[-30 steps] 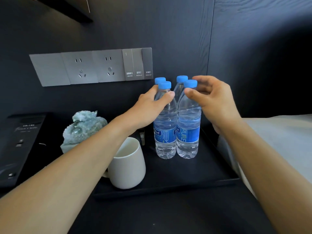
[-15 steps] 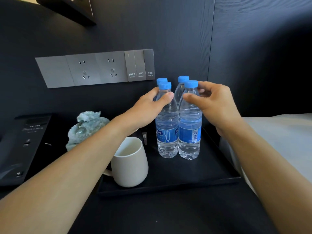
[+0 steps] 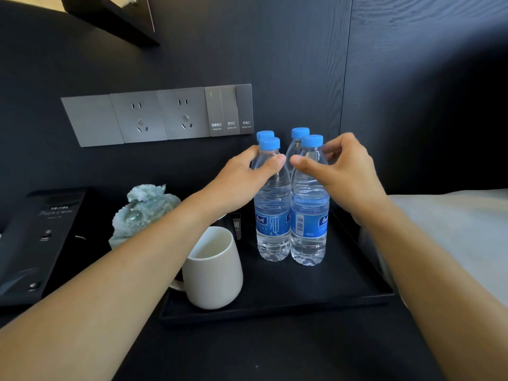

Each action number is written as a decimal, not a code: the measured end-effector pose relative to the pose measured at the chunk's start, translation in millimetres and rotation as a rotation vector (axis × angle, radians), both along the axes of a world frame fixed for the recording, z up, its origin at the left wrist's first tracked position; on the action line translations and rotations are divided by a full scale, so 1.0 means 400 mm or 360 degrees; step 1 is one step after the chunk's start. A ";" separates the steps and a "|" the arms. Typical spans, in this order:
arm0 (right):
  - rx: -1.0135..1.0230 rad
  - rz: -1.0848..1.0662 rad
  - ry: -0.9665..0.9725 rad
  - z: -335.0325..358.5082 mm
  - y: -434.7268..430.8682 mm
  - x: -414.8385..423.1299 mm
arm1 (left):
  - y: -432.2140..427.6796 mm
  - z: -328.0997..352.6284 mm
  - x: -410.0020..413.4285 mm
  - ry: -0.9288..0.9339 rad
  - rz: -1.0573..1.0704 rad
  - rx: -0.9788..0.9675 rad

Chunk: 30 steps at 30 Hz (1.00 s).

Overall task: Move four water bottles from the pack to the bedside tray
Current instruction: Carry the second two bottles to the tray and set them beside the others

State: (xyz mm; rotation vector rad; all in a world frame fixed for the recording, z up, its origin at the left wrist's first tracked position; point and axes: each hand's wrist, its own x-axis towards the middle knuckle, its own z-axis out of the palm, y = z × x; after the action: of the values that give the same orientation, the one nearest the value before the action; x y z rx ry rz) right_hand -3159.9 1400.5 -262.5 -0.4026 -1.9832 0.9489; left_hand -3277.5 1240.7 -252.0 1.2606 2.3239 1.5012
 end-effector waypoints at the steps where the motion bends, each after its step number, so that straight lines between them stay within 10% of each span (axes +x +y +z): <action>1: 0.0000 0.0023 -0.0040 0.000 0.002 0.002 | 0.000 -0.001 0.001 0.0002 0.0006 0.0003; 9: -0.0085 0.0466 -0.0247 0.010 0.036 0.030 | -0.011 0.000 0.009 -0.0133 -0.0032 -0.0022; 21: 0.0169 -0.0086 -0.0001 -0.011 -0.011 -0.013 | -0.035 0.008 0.022 -0.0267 0.0049 -0.0049; 30: 0.0078 0.0211 -0.0286 0.012 0.016 0.016 | -0.038 0.003 0.020 -0.0262 0.0039 -0.0078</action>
State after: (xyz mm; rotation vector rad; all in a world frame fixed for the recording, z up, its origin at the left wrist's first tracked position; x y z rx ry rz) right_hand -3153.6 1406.9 -257.8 -0.3425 -2.2148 0.9731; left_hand -3269.3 1225.6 -250.6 1.0578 2.2640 1.4846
